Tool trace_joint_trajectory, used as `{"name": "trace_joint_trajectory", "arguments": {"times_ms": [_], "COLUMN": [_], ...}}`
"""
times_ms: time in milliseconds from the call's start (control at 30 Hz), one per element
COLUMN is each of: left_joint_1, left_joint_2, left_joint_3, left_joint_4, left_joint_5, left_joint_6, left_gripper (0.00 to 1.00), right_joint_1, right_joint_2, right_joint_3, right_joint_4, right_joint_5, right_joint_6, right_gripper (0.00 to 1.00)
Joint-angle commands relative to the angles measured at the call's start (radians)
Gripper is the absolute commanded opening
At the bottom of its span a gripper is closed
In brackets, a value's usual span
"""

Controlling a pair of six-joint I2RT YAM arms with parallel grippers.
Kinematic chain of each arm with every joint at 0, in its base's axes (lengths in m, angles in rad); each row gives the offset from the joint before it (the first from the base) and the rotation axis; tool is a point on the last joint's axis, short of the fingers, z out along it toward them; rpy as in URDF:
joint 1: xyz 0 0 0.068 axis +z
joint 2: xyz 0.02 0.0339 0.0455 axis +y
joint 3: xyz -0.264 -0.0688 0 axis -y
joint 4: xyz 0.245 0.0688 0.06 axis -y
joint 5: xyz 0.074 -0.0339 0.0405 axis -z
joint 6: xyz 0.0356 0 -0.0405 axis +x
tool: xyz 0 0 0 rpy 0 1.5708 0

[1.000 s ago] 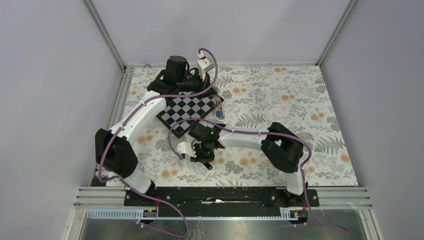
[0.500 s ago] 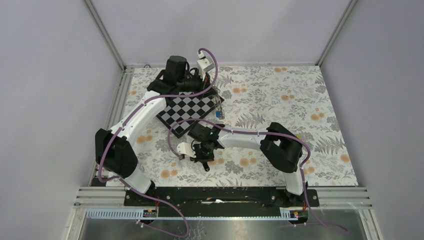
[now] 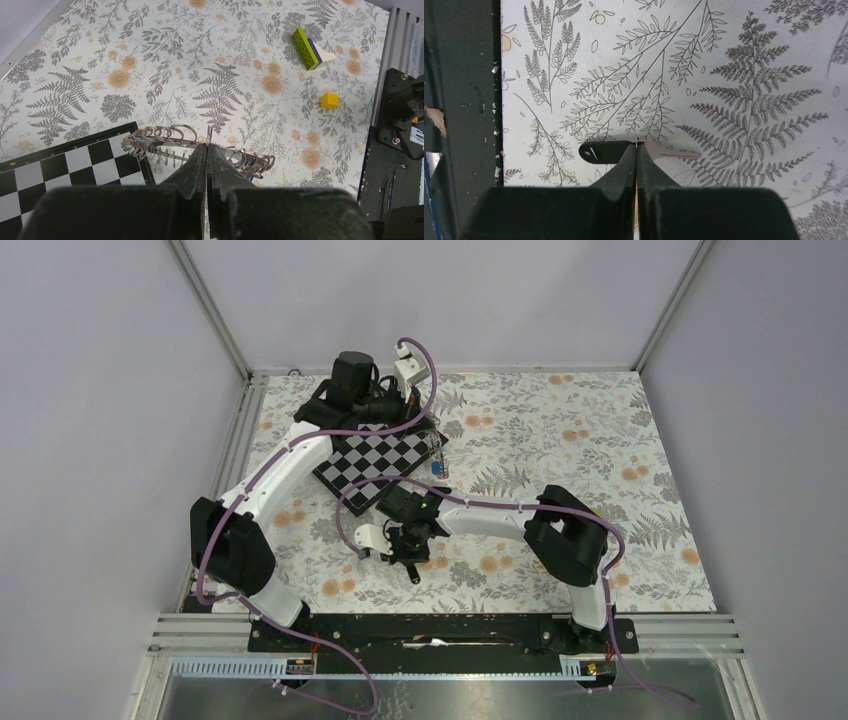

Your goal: Put the keys on the keyring

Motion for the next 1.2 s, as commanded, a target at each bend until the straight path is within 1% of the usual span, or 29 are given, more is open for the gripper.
{"name": "trace_joint_trajectory", "arguments": {"times_ms": [0, 233, 433, 700, 867, 1000, 1167], "left_joint_1": [0.002, 0.003, 0.002, 0.002, 0.002, 0.003, -0.016], "left_joint_2": [-0.043, -0.036, -0.036, -0.040, -0.054, -0.080, -0.112], "left_joint_3": [0.027, 0.054, 0.074, 0.080, 0.044, -0.007, -0.072], "left_joint_4": [0.019, -0.020, -0.033, -0.039, -0.004, 0.029, 0.017], "left_joint_5": [0.029, 0.039, 0.064, 0.079, 0.099, 0.123, 0.140], "left_joint_6": [0.050, 0.104, 0.124, 0.115, 0.110, 0.137, 0.226], "left_gripper": [0.00, 0.00, 0.00, 0.00, 0.00, 0.00, 0.00], "right_joint_1": [-0.008, -0.062, -0.114, -0.247, -0.326, -0.412, -0.518], "right_joint_2": [-0.122, -0.266, -0.404, -0.593, -0.677, -0.716, -0.732], "right_joint_3": [0.021, 0.005, -0.050, -0.130, -0.183, -0.207, -0.192], "right_joint_4": [-0.048, -0.119, -0.136, -0.120, -0.082, -0.050, -0.026], "right_joint_5": [-0.016, -0.121, -0.179, -0.252, -0.301, -0.370, -0.448], "right_joint_6": [-0.011, -0.010, -0.006, 0.006, 0.041, 0.094, 0.152], "right_gripper": [0.00, 0.00, 0.00, 0.00, 0.00, 0.00, 0.00]}}
